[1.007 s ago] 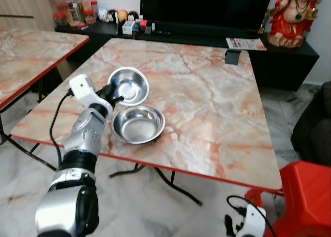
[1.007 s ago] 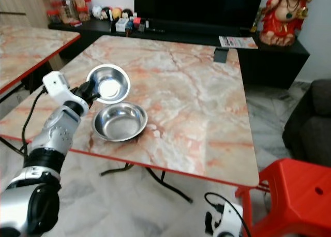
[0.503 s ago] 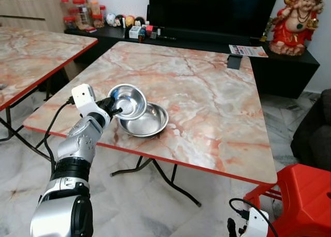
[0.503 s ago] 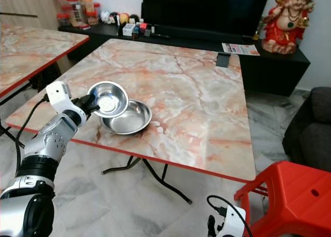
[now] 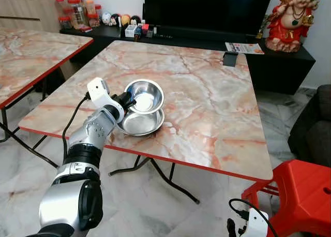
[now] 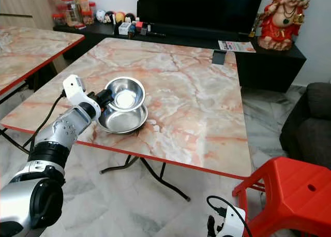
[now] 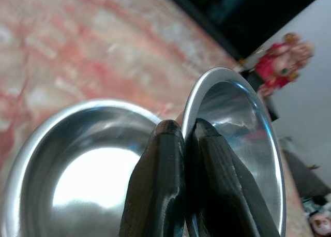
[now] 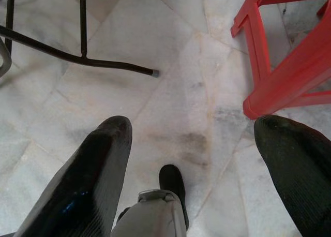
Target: Setting the table
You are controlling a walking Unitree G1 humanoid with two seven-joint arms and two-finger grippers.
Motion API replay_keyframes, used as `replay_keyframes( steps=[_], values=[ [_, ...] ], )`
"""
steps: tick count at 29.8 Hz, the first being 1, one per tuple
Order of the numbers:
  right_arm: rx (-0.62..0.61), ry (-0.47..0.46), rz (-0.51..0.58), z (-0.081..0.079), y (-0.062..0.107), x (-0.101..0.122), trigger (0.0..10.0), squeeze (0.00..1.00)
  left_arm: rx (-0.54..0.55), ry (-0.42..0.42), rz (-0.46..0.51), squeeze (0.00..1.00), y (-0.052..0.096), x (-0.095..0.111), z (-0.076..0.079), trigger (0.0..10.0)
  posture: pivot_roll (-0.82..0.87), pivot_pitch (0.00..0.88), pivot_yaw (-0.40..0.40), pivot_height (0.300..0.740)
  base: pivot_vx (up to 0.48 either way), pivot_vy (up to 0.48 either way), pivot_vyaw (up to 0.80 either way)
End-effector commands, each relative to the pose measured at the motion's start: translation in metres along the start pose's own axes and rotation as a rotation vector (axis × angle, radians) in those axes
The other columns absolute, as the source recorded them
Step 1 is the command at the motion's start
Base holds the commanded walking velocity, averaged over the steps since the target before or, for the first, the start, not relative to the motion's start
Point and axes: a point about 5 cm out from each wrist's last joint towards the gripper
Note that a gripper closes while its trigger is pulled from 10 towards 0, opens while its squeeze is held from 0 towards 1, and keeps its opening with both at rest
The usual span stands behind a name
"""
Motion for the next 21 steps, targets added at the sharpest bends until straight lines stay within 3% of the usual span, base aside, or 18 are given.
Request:
replay_keyframes(
  steps=[1,5,21],
  values=[
    [-0.008,-0.005,0.001,0.002,0.0,0.001,10.0,0.0,0.027,-0.014,-0.008,0.0,-0.002,0.004,0.002,10.0,-0.03,0.0,-0.024,0.74,0.0,0.0,0.0],
    [-0.004,-0.003,-0.004,0.002,0.0,-0.001,10.0,0.0,0.118,0.007,-0.038,0.0,-0.003,-0.005,-0.01,10.0,-0.03,0.0,-0.022,0.74,0.0,0.0,0.0],
    [0.0,-0.005,-0.005,0.0,0.001,-0.003,10.0,0.0,0.171,0.038,-0.035,0.0,-0.004,-0.009,-0.013,10.0,-0.03,0.0,-0.019,0.74,0.0,0.0,0.0]
  ],
)
Point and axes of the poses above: a point about 5 cm out from each wrist's last joint towards the gripper, its own y axis pointing back from the gripper into the wrist, its own x axis along the axis of the wrist's last joint, z = x × y, and after that the axes turned 13 degrees about y, right-handed
